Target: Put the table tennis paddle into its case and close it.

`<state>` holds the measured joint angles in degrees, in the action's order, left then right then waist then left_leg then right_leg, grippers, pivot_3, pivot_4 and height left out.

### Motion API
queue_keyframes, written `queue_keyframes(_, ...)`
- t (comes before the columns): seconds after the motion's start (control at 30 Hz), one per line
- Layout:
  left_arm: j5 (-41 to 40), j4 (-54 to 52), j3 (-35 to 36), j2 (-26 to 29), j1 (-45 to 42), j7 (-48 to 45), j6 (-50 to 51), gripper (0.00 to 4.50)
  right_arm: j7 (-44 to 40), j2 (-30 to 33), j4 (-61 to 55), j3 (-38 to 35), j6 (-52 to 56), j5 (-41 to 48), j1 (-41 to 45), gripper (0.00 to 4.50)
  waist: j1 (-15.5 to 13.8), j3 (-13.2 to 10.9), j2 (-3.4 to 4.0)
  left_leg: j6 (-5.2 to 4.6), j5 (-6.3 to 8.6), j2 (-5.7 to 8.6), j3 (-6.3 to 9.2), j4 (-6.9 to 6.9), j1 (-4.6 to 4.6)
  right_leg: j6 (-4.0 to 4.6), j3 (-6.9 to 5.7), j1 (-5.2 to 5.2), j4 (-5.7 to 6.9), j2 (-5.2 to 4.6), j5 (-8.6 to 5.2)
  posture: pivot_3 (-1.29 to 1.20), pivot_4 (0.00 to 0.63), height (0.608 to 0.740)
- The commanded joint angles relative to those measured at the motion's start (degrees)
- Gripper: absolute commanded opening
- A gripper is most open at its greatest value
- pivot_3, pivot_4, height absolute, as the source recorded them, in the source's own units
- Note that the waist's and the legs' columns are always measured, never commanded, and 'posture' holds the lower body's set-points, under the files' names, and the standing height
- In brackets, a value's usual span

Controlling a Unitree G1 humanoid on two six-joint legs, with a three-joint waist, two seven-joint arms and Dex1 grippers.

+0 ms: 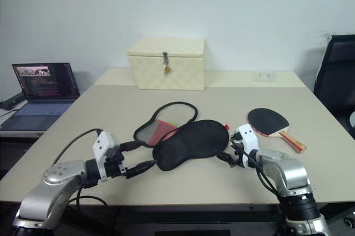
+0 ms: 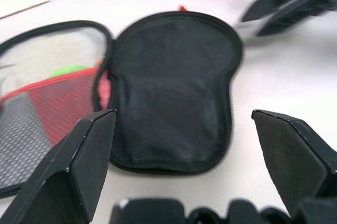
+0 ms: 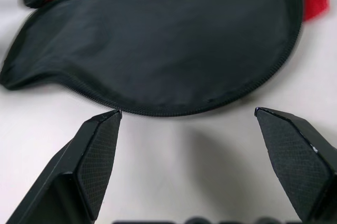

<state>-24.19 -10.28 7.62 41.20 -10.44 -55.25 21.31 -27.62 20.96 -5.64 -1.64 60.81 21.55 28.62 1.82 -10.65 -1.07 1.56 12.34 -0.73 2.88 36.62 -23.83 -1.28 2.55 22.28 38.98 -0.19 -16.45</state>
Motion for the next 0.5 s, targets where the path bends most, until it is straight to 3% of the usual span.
queue_keyframes(0.03, -1.30, 0.14, 0.47, 2.23, -1.39, -3.16, -0.16, 4.50, 3.00, -1.93, 1.95, -3.10, 2.00, 0.95, 1.62, 4.45, 0.01, 0.00, 0.01, 0.00, 0.00, 0.00, 0.00, -0.02, 0.00, 0.00, 0.00, 0.01, -0.01, 0.00, 0.00, 0.00, 0.150, 0.740)
queue_keyframes(0.23, -3.38, -1.46, 0.27, 4.41, -3.02, -6.64, 2.42, 4.50, 4.63, -7.19, 4.64, -4.13, 5.62, 3.17, 4.25, 4.45, 0.20, 0.01, -0.01, 0.00, 0.00, -0.04, -0.05, -0.04, 0.06, 0.00, 0.03, -0.01, 0.01, 0.03, -0.01, 0.00, 0.150, 0.740)
queue_keyframes(0.5, -7.21, -4.82, 2.51, 8.37, -2.12, -8.70, 6.92, 4.50, 9.01, -19.79, 9.69, -5.86, 5.83, 5.02, 11.19, 4.45, 1.82, 0.00, 0.00, 0.00, -0.01, -0.21, -0.02, -0.36, 0.18, 0.17, 0.12, 0.09, 0.07, 0.15, -0.08, 0.00, 0.150, 0.740)
